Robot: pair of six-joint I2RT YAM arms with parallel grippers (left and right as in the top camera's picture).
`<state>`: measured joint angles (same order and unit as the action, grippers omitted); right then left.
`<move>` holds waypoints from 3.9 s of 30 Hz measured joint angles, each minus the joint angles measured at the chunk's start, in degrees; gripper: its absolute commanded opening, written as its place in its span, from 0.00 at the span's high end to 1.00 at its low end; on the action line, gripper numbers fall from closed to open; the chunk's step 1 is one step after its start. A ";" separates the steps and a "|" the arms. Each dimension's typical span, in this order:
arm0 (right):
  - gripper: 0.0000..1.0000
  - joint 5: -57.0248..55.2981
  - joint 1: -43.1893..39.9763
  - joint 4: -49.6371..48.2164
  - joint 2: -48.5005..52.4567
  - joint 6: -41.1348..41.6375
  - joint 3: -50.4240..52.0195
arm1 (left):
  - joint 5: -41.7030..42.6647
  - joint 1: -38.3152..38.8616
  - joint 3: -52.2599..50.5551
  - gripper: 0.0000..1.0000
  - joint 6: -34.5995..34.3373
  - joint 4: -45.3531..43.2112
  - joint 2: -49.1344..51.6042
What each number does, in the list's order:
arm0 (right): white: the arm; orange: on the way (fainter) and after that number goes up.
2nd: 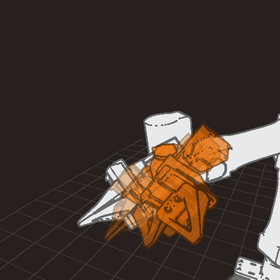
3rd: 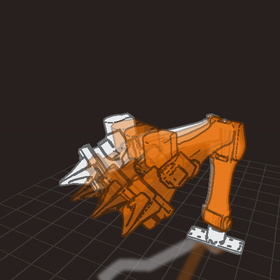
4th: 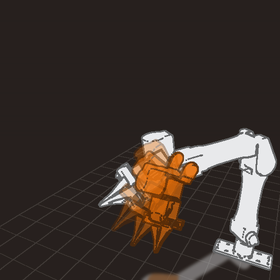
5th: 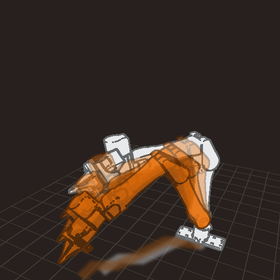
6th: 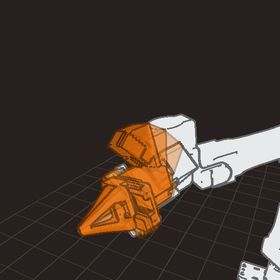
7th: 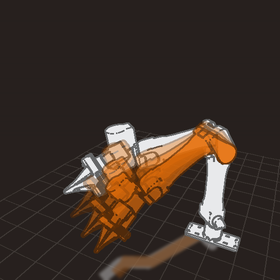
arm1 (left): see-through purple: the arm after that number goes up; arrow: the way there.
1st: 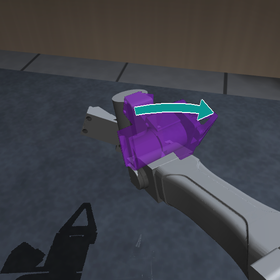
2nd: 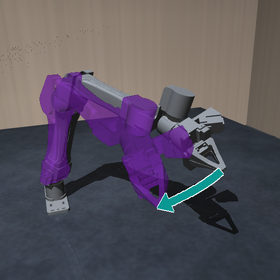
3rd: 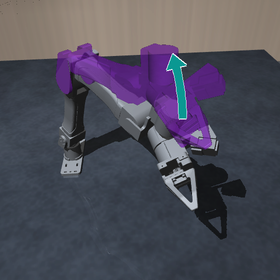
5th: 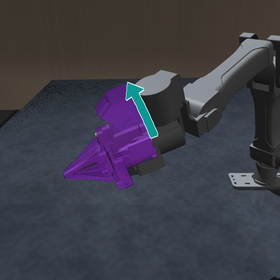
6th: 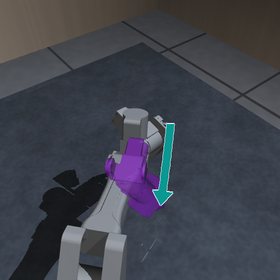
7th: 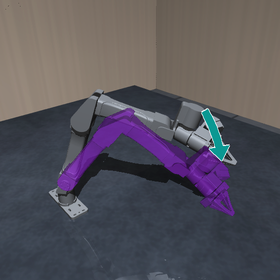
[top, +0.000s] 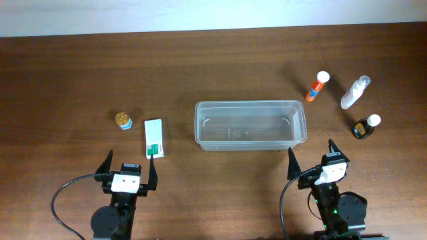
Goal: Pack container
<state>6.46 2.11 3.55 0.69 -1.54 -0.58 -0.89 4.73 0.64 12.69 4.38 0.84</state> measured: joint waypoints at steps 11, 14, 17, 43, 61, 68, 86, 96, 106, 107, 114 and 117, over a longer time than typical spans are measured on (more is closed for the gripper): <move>0.02 0.00 0.00 0.00 0.00 -0.02 0.00 | -0.02 0.00 0.00 0.01 0.00 0.00 0.00; 0.02 0.00 0.00 0.00 0.00 -0.04 0.00 | 0.00 0.00 0.00 0.01 0.00 0.00 0.00; 0.02 0.00 0.00 0.00 0.00 -0.09 0.00 | 0.00 0.00 -0.02 0.01 0.00 0.00 0.00; 0.02 -5.51 0.04 10.32 2.27 -0.52 -19.37 | 0.00 0.00 -0.02 0.01 0.00 0.00 0.00; 0.01 -38.77 -0.04 49.31 42.64 -3.17 -71.43 | -0.15 0.00 -0.02 0.01 0.00 0.04 0.00; 0.01 -26.60 -14.01 57.55 58.16 -6.97 -83.34 | -0.15 0.00 0.00 0.01 -0.02 0.04 0.00; 0.02 4.61 -41.40 62.49 89.66 -11.08 -86.47 | -0.15 0.00 0.00 0.01 0.00 0.04 0.00; 0.02 9.75 -41.03 56.08 101.98 -15.56 -86.47 | -0.17 0.00 0.00 0.01 0.00 0.04 0.00; 0.02 9.18 -35.95 51.69 104.43 -28.83 -86.47 | -0.15 0.00 -0.02 0.00 0.00 0.04 0.00; 0.02 8.83 -35.67 51.63 104.43 -29.75 -86.47 | -0.15 0.00 0.00 0.01 0.00 0.04 0.00; 0.01 7.52 -35.10 51.67 106.77 -34.38 -86.47 | -0.15 0.00 -0.02 0.01 0.00 0.04 0.00; 0.00 7.23 -35.12 51.76 108.67 -34.82 -86.47 | -0.15 0.00 -0.02 0.01 0.00 0.04 0.00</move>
<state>13.69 -33.01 55.31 109.36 -36.36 -87.05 -1.04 4.73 0.62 12.69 4.43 0.84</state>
